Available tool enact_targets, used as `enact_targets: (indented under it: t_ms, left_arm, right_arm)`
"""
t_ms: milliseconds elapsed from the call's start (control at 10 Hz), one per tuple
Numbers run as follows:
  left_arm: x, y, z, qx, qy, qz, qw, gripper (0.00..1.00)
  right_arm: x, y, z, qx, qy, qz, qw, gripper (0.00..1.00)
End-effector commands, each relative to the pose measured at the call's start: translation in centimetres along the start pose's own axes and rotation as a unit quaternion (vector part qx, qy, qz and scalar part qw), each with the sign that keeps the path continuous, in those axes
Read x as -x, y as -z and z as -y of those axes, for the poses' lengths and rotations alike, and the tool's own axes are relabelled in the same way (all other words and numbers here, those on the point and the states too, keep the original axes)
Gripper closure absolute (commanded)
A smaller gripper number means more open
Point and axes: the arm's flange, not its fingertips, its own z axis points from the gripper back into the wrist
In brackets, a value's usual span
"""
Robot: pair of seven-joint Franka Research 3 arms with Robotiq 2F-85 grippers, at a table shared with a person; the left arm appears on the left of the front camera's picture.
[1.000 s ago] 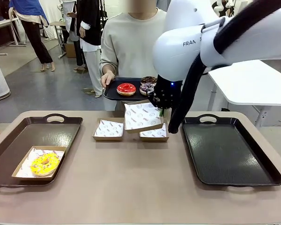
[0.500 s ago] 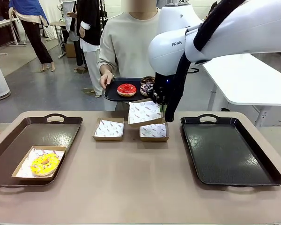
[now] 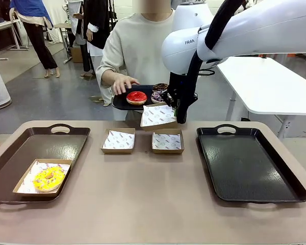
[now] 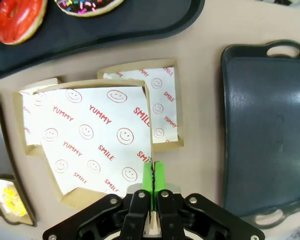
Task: Individually package the donuts and arrange them on the tray.
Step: Place the picked Paper togo box on the Handle tray while simultaneously picking up another Paper togo box from the table with the other hand.
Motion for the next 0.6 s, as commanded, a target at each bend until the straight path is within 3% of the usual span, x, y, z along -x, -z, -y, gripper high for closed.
enact_targets:
  t_ms: [0, 500]
  left_arm:
    - [0.25, -0.29, 0.12, 0.006, 0.002, 0.000, 1.000, 0.02]
    - [0.25, -0.29, 0.12, 0.006, 0.002, 0.000, 1.000, 0.02]
  right_arm:
    - [0.27, -0.30, 0.18, -0.001, 0.000, 0.004, 1.000, 1.00]
    - [0.27, -0.30, 0.18, -0.001, 0.000, 0.004, 1.000, 1.00]
